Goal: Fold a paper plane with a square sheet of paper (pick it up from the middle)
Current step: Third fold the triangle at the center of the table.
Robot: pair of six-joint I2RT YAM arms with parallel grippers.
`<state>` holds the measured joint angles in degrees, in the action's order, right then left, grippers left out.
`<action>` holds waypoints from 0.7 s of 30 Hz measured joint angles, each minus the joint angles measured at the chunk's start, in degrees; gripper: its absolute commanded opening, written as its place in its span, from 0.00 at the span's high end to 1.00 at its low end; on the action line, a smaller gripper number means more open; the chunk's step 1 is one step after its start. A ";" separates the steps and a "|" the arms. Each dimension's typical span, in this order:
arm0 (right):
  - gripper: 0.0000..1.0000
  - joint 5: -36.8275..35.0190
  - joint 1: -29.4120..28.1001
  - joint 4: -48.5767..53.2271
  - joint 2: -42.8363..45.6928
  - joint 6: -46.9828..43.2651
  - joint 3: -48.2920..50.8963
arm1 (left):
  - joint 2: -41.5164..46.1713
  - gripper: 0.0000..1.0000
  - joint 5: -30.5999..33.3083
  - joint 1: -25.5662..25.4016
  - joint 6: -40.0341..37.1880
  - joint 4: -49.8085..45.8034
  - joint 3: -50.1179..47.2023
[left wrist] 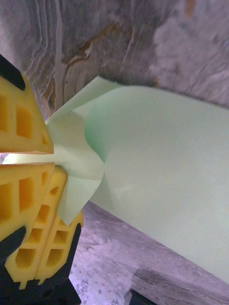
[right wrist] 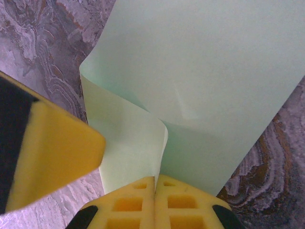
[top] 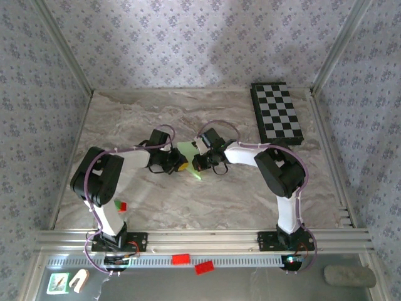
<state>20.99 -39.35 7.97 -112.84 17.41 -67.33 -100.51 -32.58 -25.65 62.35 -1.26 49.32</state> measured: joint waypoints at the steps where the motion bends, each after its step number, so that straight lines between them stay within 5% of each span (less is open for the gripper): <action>1: 0.98 -0.07 0.00 0.00 0.00 0.00 0.00 | 0.00 0.87 -0.04 -0.20 0.02 0.02 0.00; 21: 0.98 -0.15 0.00 0.00 -0.11 0.02 -0.13 | -1.84 0.87 -0.39 -0.74 -0.20 0.85 0.04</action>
<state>20.84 -39.35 7.97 -112.95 17.43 -67.46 -102.35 -32.97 -26.39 62.15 -0.40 49.36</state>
